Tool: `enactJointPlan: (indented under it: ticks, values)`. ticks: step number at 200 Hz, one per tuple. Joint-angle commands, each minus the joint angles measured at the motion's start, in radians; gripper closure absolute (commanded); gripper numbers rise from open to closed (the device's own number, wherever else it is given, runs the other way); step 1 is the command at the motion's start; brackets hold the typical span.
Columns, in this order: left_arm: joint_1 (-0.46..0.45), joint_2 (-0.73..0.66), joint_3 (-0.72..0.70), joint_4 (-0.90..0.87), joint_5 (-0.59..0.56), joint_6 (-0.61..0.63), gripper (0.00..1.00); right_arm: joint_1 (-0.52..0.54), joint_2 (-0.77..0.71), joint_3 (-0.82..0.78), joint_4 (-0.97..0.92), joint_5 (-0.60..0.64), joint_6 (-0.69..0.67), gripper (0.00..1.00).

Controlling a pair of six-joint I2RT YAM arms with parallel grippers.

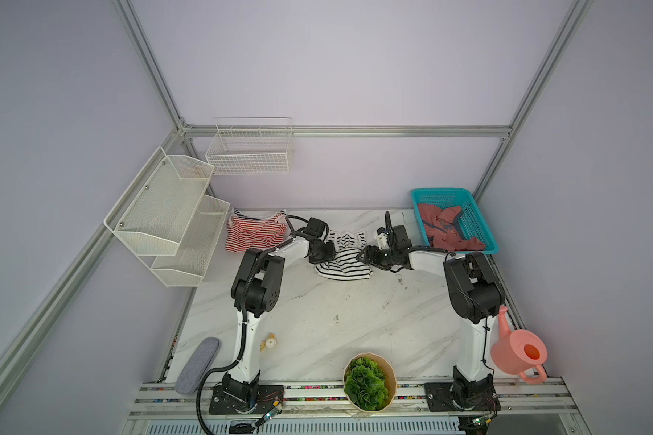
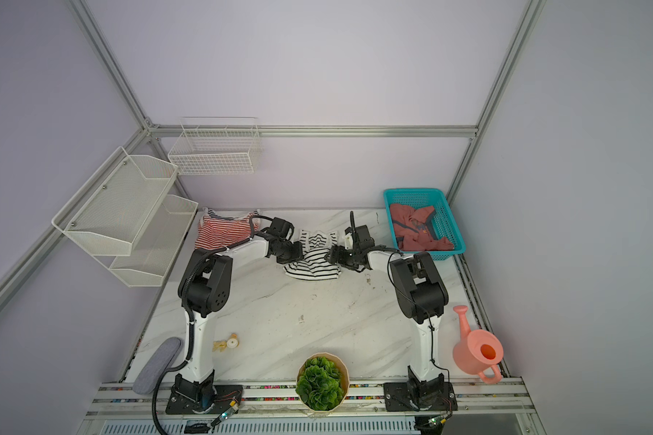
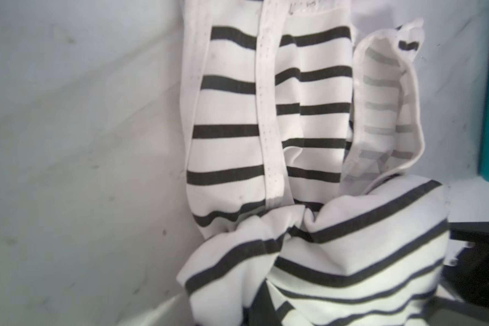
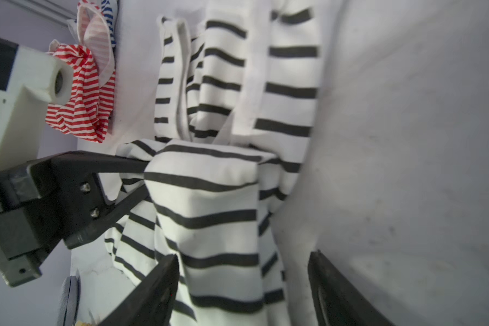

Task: Fold and stack tank tops
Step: Pick up the tank top from the top-center of the table.

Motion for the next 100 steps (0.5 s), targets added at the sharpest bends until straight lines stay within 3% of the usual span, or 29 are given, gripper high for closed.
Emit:
enactJointPlan:
  ticks: [1,41,100]
  values:
    - [0.017,-0.041,0.142,-0.200,-0.143,0.037,1.00,-0.020,-0.109,-0.021,-0.058,0.109,0.022,0.24]
    - [0.068,-0.011,0.330,-0.305,-0.201,0.113,1.00,-0.032,-0.191,-0.060,-0.053,0.138,0.027,0.22]
    - [0.127,-0.005,0.483,-0.310,-0.275,0.226,1.00,-0.031,-0.165,-0.065,-0.039,0.116,0.024,0.22]
